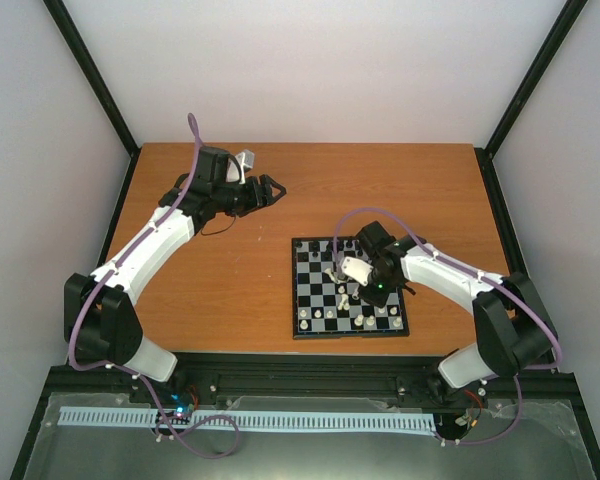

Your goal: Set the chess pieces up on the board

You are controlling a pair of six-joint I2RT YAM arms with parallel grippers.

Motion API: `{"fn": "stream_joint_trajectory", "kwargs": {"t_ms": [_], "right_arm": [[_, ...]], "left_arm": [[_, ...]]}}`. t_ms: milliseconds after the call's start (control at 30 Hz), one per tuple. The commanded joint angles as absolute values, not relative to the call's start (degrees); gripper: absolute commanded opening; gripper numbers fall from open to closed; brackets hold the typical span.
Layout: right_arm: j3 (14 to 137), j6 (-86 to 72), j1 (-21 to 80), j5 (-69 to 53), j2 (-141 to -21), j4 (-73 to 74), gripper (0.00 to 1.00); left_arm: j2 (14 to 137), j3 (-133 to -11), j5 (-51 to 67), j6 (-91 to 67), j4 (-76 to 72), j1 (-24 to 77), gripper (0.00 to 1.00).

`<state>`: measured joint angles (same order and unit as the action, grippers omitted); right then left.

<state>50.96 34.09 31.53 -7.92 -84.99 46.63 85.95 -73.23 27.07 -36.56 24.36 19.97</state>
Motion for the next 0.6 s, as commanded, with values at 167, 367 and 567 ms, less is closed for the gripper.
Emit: {"fn": "stream_joint_trajectory", "kwargs": {"t_ms": [167,367,567], "right_arm": [[48.1,36.05,31.38,-10.97,-79.06,50.6,0.06],[46.47,36.81,31.46,-13.41,-79.35,50.67,0.07],[46.05,36.51,31.89,-13.86,-79.48,49.92,0.07]], "left_arm": [[85.16,-75.06,27.93,-35.68,24.21,19.78,0.75],[85.17,-74.97,27.91,-35.62,24.18,19.78,0.75],[85.42,-75.06,28.11,-35.61,24.25,19.77,0.74]]}}
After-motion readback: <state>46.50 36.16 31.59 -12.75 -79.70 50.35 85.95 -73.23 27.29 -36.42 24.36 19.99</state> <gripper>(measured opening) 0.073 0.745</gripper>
